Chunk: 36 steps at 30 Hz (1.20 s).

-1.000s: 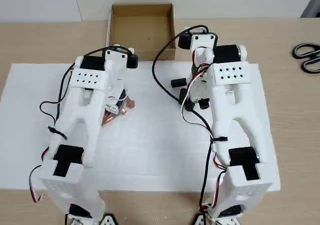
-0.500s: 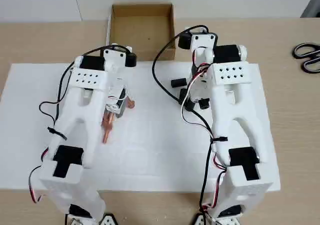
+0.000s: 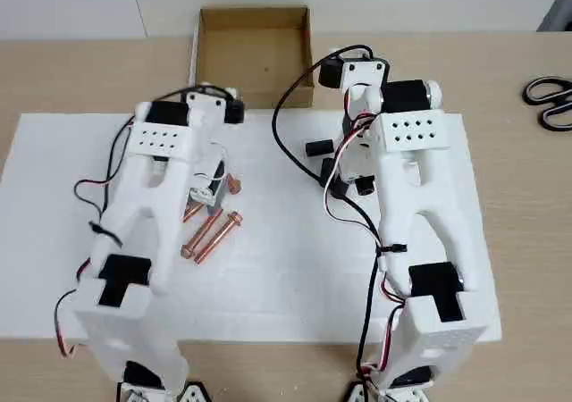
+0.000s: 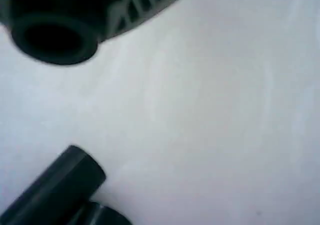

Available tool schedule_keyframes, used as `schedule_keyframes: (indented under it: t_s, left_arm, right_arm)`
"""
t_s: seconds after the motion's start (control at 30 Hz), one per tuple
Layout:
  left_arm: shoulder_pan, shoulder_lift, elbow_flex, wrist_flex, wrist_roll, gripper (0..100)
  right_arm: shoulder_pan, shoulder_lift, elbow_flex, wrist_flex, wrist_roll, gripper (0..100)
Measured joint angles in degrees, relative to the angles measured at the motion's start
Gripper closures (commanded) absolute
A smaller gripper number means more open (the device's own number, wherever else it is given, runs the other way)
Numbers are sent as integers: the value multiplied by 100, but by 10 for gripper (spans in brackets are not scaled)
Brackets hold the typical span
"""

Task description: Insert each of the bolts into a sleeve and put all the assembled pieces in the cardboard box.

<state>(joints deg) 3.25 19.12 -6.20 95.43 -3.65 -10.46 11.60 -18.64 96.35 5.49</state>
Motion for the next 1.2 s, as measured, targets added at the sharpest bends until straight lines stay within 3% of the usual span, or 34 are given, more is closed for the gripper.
schedule_keyframes:
  t_s: [1.2]
  left_arm:
    - [695, 501, 0, -70, -519, 893]
  right_arm:
    - [0, 0, 0, 44, 0, 995]
